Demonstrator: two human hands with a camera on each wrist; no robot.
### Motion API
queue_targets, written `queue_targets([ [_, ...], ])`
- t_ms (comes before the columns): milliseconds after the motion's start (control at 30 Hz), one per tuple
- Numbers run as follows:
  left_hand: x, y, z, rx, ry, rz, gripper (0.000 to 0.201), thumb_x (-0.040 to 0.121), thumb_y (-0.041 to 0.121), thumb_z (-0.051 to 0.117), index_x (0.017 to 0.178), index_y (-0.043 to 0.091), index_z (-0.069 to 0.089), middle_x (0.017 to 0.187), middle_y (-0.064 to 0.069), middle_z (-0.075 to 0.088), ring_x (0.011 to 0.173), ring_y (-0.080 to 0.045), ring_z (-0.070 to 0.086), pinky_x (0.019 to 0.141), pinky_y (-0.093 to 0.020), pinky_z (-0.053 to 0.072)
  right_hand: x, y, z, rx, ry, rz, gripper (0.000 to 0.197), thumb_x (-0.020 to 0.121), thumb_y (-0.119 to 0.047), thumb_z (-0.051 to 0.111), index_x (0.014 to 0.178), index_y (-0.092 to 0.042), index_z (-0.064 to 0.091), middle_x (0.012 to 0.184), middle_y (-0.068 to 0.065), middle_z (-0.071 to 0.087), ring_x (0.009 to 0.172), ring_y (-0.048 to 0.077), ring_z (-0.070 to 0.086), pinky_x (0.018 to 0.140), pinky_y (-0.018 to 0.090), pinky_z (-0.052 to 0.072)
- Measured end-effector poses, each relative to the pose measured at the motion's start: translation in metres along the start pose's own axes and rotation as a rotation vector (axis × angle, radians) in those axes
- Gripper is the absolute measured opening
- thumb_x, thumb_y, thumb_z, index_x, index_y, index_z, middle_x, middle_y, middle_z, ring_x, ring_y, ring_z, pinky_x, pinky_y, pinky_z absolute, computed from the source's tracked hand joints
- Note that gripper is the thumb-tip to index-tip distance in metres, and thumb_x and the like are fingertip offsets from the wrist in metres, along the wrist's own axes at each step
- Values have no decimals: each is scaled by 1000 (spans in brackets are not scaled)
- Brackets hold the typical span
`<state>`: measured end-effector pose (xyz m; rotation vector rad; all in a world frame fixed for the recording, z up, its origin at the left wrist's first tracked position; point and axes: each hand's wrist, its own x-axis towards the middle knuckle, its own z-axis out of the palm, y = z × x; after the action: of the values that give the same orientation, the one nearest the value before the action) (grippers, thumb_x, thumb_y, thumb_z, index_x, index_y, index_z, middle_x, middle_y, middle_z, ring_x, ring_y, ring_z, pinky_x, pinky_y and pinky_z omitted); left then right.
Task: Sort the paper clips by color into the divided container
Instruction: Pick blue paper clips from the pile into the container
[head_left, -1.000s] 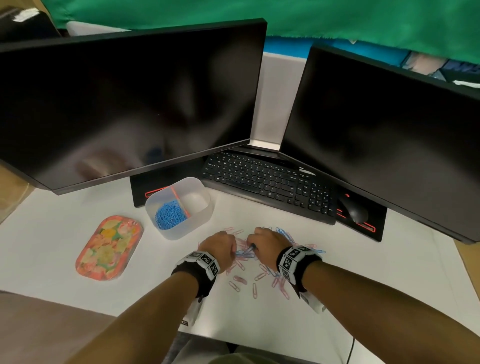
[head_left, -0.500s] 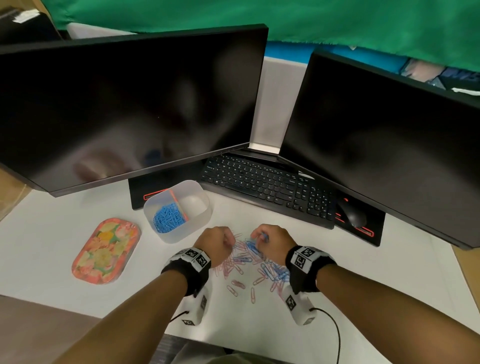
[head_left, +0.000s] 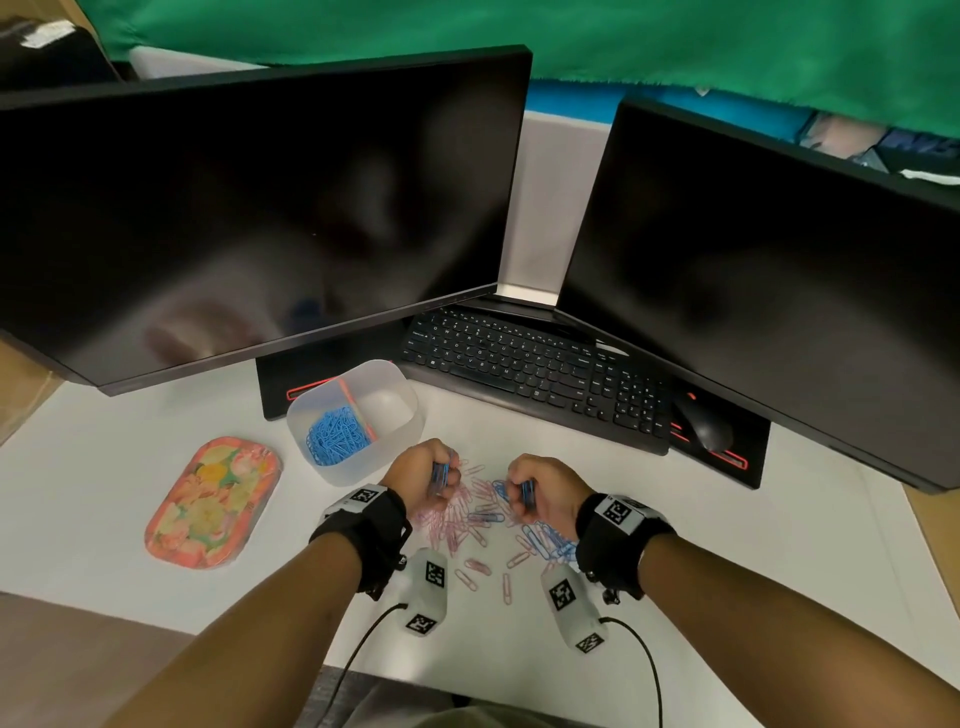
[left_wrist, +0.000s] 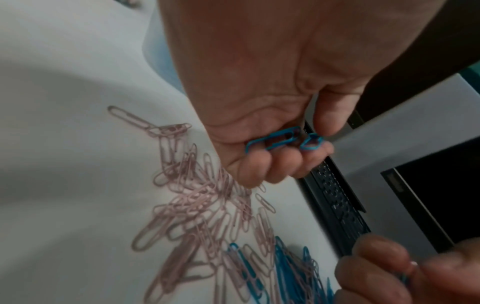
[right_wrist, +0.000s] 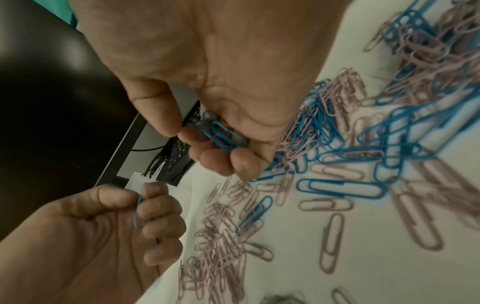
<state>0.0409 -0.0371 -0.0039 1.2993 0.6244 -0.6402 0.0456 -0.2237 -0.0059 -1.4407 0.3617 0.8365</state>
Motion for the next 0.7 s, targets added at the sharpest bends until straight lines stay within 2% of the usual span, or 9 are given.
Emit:
queue_targets([
  [67, -2, -2, 1, -21, -35, -11, 19, 81, 14, 35, 66, 12, 46, 57, -5, 44, 50, -20, 40, 51, -25, 27, -2, 0, 0, -127, 16, -25, 16, 85, -2, 48, 70, -8, 51, 64, 8, 49, 48, 17, 44, 49, 26, 31],
  [100, -2, -2, 1, -27, -41, -9, 19, 82, 16, 36, 66, 13, 46, 58, -5, 46, 51, -20, 41, 52, -26, 29, -3, 0, 1, -296, 31, -56, 13, 84, -4, 52, 73, -11, 55, 65, 4, 51, 51, 16, 47, 50, 25, 34],
  [167, -1, -3, 1, -17, -35, -3, 22, 85, 20, 40, 64, 15, 46, 58, -4, 46, 48, -18, 40, 51, -26, 29, -6, 4, 2, -728, 79, -143, 11, 83, -10, 57, 78, -19, 59, 74, -6, 56, 66, 11, 53, 61, 21, 41],
  [200, -1, -3, 2, 8, -26, 0, 24, 86, 22, 43, 64, 15, 45, 57, -3, 45, 46, -16, 38, 50, -25, 27, -7, 8, 3, -896, 89, -188, 12, 83, -10, 56, 81, -21, 59, 80, -8, 56, 74, 11, 54, 65, 21, 41],
  [267, 0, -3, 3, 71, 0, 15, 26, 89, 25, 49, 65, 16, 46, 56, -1, 43, 42, -13, 32, 46, -23, 23, -9, 16, 7, -1086, 94, -267, 15, 83, -7, 53, 89, -19, 60, 89, -4, 53, 82, 15, 53, 71, 23, 41],
  [367, 0, -4, 2, 120, 18, 35, 26, 88, 26, 54, 65, 16, 48, 55, 0, 43, 41, -12, 28, 42, -22, 21, -7, 27, 11, -1207, 88, -377, 19, 84, -3, 49, 95, -16, 57, 94, -2, 49, 86, 17, 49, 75, 26, 41],
  [500, -6, -6, 2, 158, 30, 56, 29, 91, 22, 54, 64, 13, 47, 54, -2, 42, 37, -11, 27, 39, -19, 21, -4, 32, 15, -1264, 53, -444, 25, 84, 0, 48, 102, -15, 55, 103, 3, 56, 92, 21, 53, 81, 31, 47],
  [567, -8, -7, 0, 184, 36, 66, 30, 92, 22, 54, 64, 12, 47, 54, -2, 41, 36, -11, 28, 38, -18, 22, -2, 33, 17, -1263, 33, -451, 28, 82, 3, 46, 102, -13, 55, 99, 4, 57, 87, 21, 53, 78, 31, 47],
  [700, -11, -7, -1, 224, 51, 71, 31, 92, 23, 56, 64, 12, 47, 55, -2, 41, 35, -10, 29, 39, -19, 23, -1, 30, 20, -1251, 39, -395, 30, 81, 6, 46, 102, -13, 54, 88, -1, 50, 80, 19, 53, 72, 31, 48],
])
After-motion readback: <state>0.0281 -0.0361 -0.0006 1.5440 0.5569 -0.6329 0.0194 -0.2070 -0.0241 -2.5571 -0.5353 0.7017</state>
